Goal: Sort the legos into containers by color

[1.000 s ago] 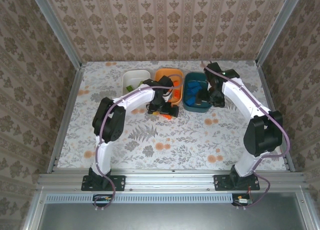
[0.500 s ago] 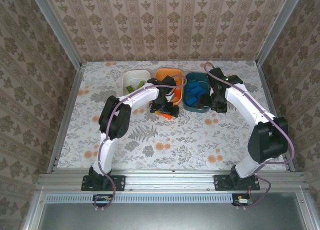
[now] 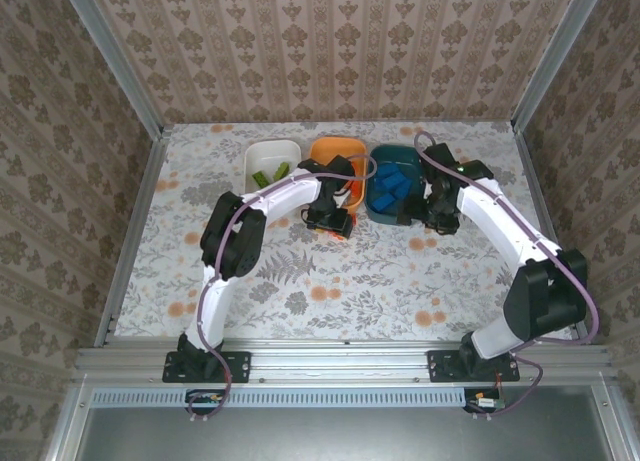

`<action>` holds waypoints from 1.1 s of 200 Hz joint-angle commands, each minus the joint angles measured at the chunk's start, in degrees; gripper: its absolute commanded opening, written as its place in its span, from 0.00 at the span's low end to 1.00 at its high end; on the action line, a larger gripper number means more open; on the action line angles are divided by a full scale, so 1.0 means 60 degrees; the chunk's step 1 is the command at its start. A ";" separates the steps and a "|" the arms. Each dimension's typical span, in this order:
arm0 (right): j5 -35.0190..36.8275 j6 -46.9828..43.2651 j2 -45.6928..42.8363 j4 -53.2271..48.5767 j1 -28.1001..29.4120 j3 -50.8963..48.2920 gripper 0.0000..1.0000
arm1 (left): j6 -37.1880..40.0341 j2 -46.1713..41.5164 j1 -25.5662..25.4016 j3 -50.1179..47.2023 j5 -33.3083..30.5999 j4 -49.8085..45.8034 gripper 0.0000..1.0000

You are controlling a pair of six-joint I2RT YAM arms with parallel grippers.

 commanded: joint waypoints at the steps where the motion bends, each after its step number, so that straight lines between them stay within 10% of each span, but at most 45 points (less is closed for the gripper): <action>1: -0.0322 0.0412 -0.0342 0.0234 -0.0046 -0.0346 0.79 | 0.0080 -0.0554 -0.0063 -0.0347 -0.0104 -0.0319 0.59; 121: -0.2389 0.3671 -0.2043 0.2507 0.0092 -0.4224 0.79 | -0.0949 -0.3873 -0.0033 -0.3861 0.0409 0.0785 0.59; 220: -0.2522 0.5087 -0.4361 0.2813 0.0010 -0.6379 0.81 | -0.0831 -0.3206 0.0151 -0.1597 0.0768 0.0145 0.59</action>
